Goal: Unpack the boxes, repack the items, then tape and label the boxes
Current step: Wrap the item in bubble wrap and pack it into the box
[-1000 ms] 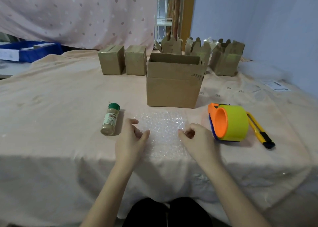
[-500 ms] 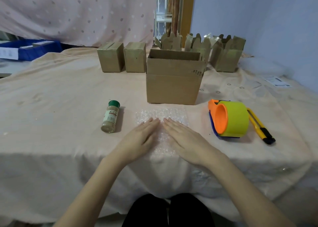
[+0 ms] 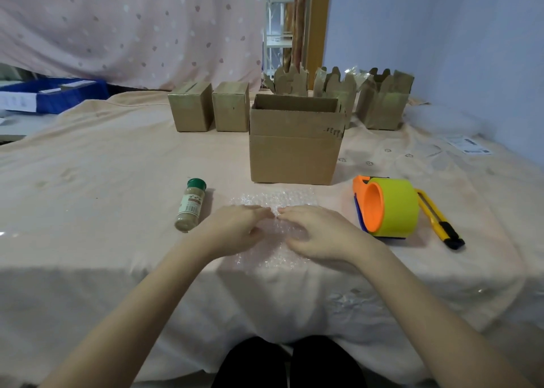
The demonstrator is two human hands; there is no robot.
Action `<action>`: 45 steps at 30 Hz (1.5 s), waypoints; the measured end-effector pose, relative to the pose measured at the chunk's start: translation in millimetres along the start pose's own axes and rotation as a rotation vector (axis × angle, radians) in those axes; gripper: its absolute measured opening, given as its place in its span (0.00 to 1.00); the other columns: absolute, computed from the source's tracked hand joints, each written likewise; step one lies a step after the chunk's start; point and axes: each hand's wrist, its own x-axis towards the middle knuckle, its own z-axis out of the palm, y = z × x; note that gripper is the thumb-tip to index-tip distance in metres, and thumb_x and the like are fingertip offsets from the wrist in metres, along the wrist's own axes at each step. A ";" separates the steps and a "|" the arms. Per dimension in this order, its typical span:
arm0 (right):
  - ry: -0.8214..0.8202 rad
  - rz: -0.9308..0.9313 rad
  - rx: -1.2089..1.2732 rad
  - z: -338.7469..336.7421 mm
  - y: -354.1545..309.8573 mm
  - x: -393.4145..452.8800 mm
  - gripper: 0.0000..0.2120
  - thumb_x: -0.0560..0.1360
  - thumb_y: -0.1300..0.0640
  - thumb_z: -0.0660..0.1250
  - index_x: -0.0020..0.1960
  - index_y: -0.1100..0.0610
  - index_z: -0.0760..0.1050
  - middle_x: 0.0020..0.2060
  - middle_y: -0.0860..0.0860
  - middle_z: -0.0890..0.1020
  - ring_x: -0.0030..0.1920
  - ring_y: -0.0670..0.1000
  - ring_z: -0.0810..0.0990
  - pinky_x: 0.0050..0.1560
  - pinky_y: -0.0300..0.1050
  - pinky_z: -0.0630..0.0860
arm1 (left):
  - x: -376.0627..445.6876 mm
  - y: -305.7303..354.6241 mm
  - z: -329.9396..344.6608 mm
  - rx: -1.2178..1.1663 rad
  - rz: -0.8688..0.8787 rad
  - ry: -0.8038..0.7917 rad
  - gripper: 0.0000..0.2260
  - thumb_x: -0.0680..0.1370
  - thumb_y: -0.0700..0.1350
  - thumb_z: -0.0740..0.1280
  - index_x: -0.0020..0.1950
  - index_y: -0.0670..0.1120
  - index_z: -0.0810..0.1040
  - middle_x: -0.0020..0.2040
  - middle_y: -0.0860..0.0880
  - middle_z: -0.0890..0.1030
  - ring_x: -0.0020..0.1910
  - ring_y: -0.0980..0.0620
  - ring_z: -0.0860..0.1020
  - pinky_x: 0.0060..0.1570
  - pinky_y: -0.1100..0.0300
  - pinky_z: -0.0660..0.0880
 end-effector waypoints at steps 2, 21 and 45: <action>0.085 0.005 0.068 -2.2 2.2 6.3 0.20 0.76 0.58 0.62 0.68 0.52 0.71 0.65 0.50 0.76 0.65 0.53 0.73 0.62 0.49 0.70 | 4.2 1.0 -11.4 -0.024 -0.038 0.099 0.16 0.81 0.43 0.54 0.68 0.49 0.70 0.62 0.48 0.78 0.60 0.45 0.76 0.58 0.52 0.70; 0.450 0.056 0.683 -123.0 17.6 16.9 0.06 0.73 0.61 0.72 0.48 0.54 0.81 0.39 0.51 0.85 0.35 0.45 0.81 0.37 0.35 0.78 | 46.2 -7.0 -108.6 -0.793 -0.059 0.595 0.02 0.77 0.40 0.67 0.45 0.43 0.78 0.42 0.38 0.82 0.38 0.41 0.82 0.33 0.54 0.81; 0.500 0.183 0.355 -155.6 60.1 92.0 0.16 0.81 0.53 0.61 0.66 0.57 0.71 0.34 0.45 0.74 0.30 0.42 0.70 0.30 0.37 0.64 | 128.8 -24.2 -134.6 -0.627 -0.214 0.650 0.05 0.79 0.40 0.65 0.49 0.41 0.69 0.39 0.47 0.76 0.32 0.53 0.75 0.23 0.68 0.68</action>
